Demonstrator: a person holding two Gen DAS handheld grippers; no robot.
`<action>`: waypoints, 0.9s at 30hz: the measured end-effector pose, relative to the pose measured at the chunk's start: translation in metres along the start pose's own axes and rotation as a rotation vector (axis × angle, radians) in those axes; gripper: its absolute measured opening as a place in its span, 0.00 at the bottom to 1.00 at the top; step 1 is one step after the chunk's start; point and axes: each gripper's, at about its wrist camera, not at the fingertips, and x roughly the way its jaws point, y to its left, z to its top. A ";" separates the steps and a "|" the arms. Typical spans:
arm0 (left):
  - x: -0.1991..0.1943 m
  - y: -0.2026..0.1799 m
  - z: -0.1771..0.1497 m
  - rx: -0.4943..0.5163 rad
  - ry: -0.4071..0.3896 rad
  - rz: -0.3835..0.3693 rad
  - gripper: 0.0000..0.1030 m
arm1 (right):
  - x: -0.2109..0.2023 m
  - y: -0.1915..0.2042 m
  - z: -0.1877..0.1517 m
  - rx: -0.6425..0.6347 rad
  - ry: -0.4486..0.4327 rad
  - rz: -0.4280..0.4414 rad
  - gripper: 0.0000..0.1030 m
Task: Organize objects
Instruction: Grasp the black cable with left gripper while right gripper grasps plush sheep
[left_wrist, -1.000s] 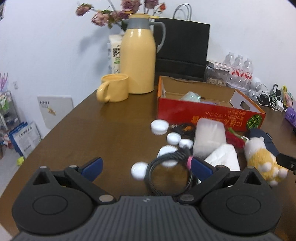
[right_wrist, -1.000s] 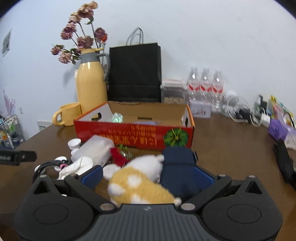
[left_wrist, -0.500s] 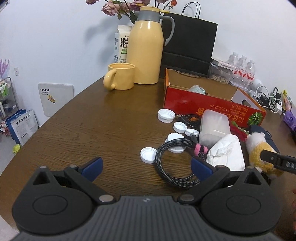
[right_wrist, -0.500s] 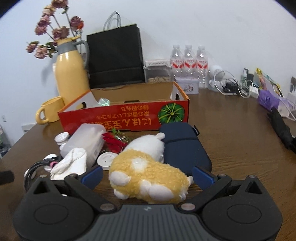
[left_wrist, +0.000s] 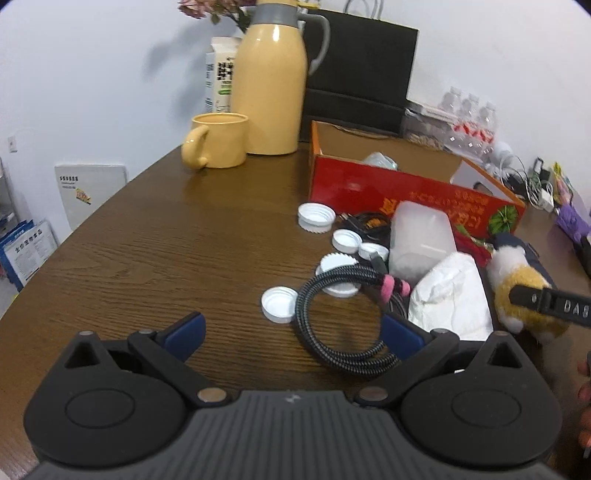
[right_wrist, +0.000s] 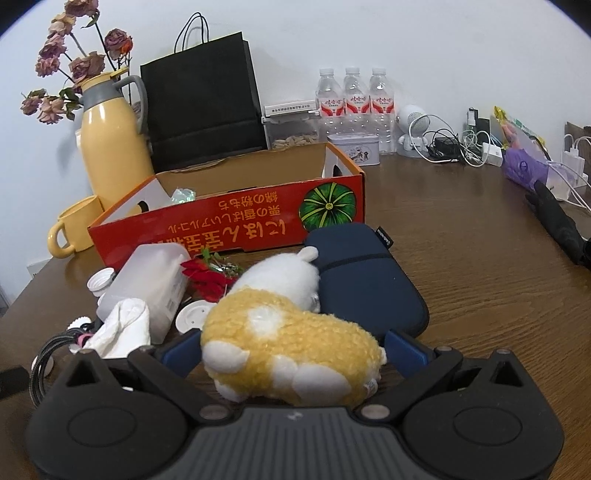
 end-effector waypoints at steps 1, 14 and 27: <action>0.001 -0.001 0.000 0.008 0.005 0.003 1.00 | 0.000 -0.001 0.000 0.003 0.000 0.002 1.00; 0.014 -0.027 -0.004 0.143 0.049 -0.012 1.00 | -0.019 -0.013 -0.005 -0.085 -0.055 0.106 0.78; 0.027 -0.007 -0.005 -0.008 0.039 0.126 0.69 | -0.031 -0.024 -0.013 -0.193 -0.056 0.205 0.83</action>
